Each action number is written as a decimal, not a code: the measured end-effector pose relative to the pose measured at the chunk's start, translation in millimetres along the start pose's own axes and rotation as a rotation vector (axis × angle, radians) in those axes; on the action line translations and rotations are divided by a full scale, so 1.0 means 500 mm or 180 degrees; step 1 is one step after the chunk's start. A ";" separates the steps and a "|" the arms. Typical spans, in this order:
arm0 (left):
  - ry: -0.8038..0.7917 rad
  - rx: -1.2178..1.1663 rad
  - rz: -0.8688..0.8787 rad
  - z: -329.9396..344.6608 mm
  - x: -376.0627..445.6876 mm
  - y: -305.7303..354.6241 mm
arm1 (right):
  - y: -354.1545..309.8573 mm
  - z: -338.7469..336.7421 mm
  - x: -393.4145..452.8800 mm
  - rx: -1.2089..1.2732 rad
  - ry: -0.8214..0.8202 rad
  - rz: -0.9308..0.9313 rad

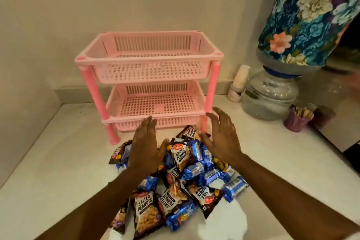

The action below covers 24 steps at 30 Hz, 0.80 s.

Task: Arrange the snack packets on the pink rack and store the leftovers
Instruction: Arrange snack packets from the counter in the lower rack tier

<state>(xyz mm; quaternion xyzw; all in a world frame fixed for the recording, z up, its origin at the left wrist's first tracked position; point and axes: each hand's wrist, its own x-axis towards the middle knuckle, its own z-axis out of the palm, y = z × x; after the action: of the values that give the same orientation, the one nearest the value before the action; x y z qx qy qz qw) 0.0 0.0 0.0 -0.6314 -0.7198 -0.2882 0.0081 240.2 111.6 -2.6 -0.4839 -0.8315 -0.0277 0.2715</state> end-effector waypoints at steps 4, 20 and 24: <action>-0.0696 -0.0238 -0.0514 0.074 -0.044 0.027 | 0.052 0.046 -0.076 -0.0006 -0.0679 0.0413; -0.0488 -0.0881 -0.1288 0.165 -0.052 0.100 | 0.135 0.105 -0.152 0.0819 -0.1177 0.0746; -0.0445 -0.0904 -0.1412 0.163 -0.040 0.108 | 0.146 0.097 -0.143 0.1061 -0.1190 0.0670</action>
<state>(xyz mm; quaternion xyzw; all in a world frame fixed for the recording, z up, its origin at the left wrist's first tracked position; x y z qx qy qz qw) 82.0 18.5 -53.8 -0.4715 -0.7917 -0.3368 -0.1936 306.9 108.7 -94.0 -0.5130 -0.8054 0.2277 0.1905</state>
